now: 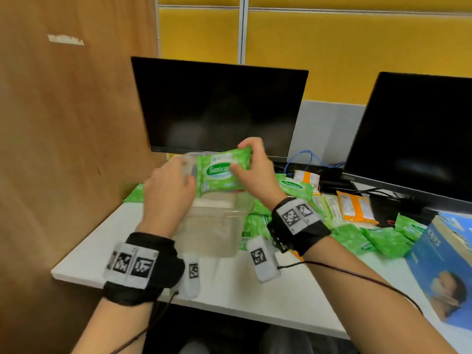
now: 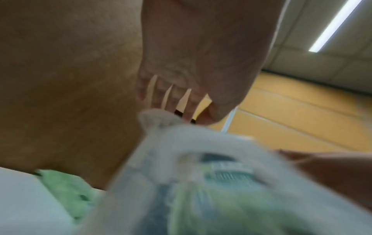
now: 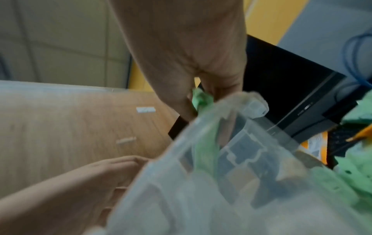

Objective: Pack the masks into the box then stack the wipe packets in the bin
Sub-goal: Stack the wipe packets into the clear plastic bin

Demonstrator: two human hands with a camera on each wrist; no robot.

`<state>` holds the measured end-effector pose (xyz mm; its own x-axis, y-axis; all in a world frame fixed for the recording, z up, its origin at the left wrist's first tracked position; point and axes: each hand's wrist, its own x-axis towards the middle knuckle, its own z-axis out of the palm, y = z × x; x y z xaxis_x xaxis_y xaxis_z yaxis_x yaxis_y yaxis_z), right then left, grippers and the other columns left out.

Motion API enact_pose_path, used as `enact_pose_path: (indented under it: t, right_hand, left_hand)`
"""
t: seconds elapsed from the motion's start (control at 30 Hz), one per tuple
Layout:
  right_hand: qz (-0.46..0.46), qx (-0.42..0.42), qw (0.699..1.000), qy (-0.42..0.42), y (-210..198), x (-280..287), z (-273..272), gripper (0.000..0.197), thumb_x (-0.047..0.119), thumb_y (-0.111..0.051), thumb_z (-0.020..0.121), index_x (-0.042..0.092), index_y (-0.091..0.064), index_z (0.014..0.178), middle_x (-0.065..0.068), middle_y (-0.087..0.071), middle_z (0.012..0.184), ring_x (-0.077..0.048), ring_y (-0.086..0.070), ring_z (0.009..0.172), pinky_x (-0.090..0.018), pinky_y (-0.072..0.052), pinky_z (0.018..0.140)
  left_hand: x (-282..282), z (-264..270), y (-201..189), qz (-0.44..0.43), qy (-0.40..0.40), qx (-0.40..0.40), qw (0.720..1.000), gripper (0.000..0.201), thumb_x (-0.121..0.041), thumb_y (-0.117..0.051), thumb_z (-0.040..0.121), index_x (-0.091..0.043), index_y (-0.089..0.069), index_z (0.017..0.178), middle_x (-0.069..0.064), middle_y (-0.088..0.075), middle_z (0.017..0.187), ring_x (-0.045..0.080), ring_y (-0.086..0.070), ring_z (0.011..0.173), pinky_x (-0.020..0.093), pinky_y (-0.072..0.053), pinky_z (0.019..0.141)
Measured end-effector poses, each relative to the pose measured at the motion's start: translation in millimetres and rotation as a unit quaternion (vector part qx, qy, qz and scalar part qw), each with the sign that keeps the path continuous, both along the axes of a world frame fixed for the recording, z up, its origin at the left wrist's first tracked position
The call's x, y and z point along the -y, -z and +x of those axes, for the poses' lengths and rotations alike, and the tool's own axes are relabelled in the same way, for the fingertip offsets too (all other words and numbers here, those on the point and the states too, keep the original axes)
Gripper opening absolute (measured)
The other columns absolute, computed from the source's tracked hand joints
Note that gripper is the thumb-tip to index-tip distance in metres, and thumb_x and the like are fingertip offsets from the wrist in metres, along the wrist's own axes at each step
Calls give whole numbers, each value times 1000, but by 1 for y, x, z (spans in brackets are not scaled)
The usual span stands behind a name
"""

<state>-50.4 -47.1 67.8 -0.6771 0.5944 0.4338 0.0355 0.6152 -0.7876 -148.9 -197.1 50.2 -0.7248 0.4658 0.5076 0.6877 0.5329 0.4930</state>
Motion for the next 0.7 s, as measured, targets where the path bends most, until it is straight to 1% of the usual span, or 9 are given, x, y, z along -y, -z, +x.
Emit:
enact_pose_path:
  t: [0.07, 0.13, 0.17, 0.27, 0.4, 0.5, 0.57, 0.63, 0.7]
  right_hand:
    - [49, 117, 991, -36, 10, 6, -17, 37, 10, -67, 82, 16, -45, 111, 4, -47, 78, -15, -51, 66, -24, -39, 52]
    - [103, 247, 962, -61, 16, 10, -32, 41, 10, -69, 80, 14, -47, 113, -1, -50, 89, -19, -48, 82, -27, -40, 63]
    - [120, 302, 943, -70, 18, 11, -38, 41, 10, -69, 80, 13, -48, 116, -5, -52, 99, -20, -46, 88, -27, -39, 70]
    - [128, 412, 898, -89, 20, 11, -52, 34, 13, -60, 88, 6, -54, 121, -12, -57, 123, -27, -53, 106, -28, -41, 83]
    - [145, 530, 831, -85, 18, 11, -59, 39, 22, -54, 94, 5, -56, 129, -11, -53, 135, -28, -50, 123, -31, -40, 95]
    - [177, 551, 815, -44, 44, -2, -72, 34, 33, -54, 92, 15, -60, 121, -10, -55, 133, -30, -56, 110, -35, -46, 91]
    - [182, 569, 802, -16, 69, -30, -97, 45, 49, -61, 73, 25, -62, 111, -10, -59, 124, -30, -56, 94, -40, -46, 88]
    - [175, 572, 801, -23, 83, -42, -108, 42, 47, -62, 73, 29, -63, 111, -5, -59, 112, -29, -55, 94, -40, -47, 88]
    - [193, 578, 792, -34, 59, -17, -89, 26, 39, -62, 79, 31, -66, 103, -4, -61, 113, -28, -58, 96, -40, -50, 87]
  left_hand:
    - [13, -23, 11, -54, -31, 88, 994, 40, -19, -50, 90, -16, -50, 130, 15, -58, 120, 36, -53, 108, 42, -44, 90]
    - [9, -33, 27, 16, 21, 218, 975, 39, -10, -45, 90, -15, -55, 127, 18, -61, 113, 33, -56, 94, 38, -46, 82]
    - [5, -34, 35, 74, 31, 239, 968, 39, -4, -40, 89, -14, -60, 122, 19, -63, 111, 34, -57, 91, 37, -46, 79]
    - [-4, -33, 45, 168, 20, 233, 958, 46, 6, -35, 82, -12, -69, 107, 14, -65, 111, 36, -58, 101, 37, -46, 80]
    - [-7, -36, 47, 169, 27, 240, 956, 48, 8, -34, 79, -13, -71, 102, 12, -65, 110, 36, -57, 97, 32, -44, 74]
    - [-6, -36, 47, 174, 45, 238, 954, 48, 7, -34, 79, -14, -72, 100, 11, -65, 104, 33, -56, 88, 31, -43, 70]
    - [-5, -37, 47, 182, 65, 238, 952, 47, 8, -36, 81, -14, -72, 100, 8, -64, 102, 25, -55, 82, 30, -42, 68]
    - [0, -41, 50, 197, 112, 248, 942, 43, 6, -39, 85, -16, -69, 107, 4, -64, 112, 19, -57, 92, 30, -46, 75]
    - [8, -49, 54, 208, 163, 272, 925, 35, -7, -42, 94, -22, -59, 120, -1, -60, 121, 15, -57, 106, 31, -47, 90]
